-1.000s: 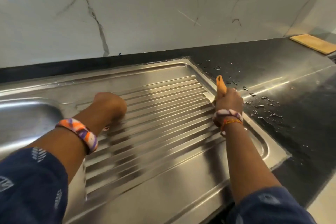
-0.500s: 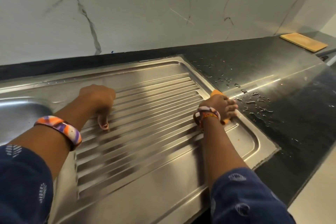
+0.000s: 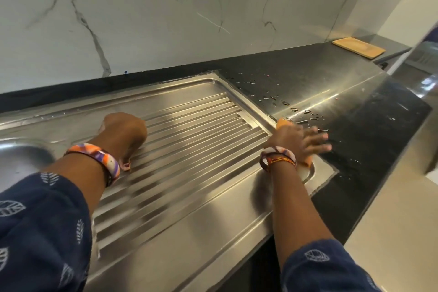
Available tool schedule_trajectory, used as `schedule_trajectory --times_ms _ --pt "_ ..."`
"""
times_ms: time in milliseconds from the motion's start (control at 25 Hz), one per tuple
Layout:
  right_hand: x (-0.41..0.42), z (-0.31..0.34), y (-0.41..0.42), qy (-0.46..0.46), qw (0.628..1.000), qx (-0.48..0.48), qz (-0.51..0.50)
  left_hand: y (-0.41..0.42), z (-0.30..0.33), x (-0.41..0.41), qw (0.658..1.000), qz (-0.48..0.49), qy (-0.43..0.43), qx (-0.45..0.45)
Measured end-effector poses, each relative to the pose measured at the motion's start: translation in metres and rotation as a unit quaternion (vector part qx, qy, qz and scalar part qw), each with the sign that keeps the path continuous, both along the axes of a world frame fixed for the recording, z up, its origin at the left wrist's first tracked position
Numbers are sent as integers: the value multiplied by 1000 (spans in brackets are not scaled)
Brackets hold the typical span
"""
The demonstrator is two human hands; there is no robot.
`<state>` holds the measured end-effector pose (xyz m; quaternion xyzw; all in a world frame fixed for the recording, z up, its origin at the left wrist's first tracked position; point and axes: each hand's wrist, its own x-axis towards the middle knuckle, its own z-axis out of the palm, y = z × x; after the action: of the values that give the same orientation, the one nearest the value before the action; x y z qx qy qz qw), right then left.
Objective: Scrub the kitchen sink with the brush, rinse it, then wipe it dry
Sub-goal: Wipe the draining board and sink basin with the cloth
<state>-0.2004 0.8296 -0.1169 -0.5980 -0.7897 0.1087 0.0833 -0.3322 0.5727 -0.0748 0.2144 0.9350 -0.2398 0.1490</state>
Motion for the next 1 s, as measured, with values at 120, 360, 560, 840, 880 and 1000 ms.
schedule_trajectory --times_ms 120,360,560,840,880,1000 --pt "1 -1 -14 -28 994 -102 7 -6 1 1 1000 -9 -21 8" --pt "-43 -2 -5 -67 991 -63 93 -12 8 -3 997 27 -58 50" --pt "-86 -7 5 -62 978 -41 194 5 8 -5 999 -21 -23 -10" --pt "-146 -5 18 -90 951 -20 296 7 3 -10 998 -49 -43 -18" --pt "-155 -4 19 -92 946 -14 309 7 6 -11 997 -48 -52 -12" --pt "-182 -1 21 -98 929 -4 357 5 9 -13 997 -46 -63 -4"
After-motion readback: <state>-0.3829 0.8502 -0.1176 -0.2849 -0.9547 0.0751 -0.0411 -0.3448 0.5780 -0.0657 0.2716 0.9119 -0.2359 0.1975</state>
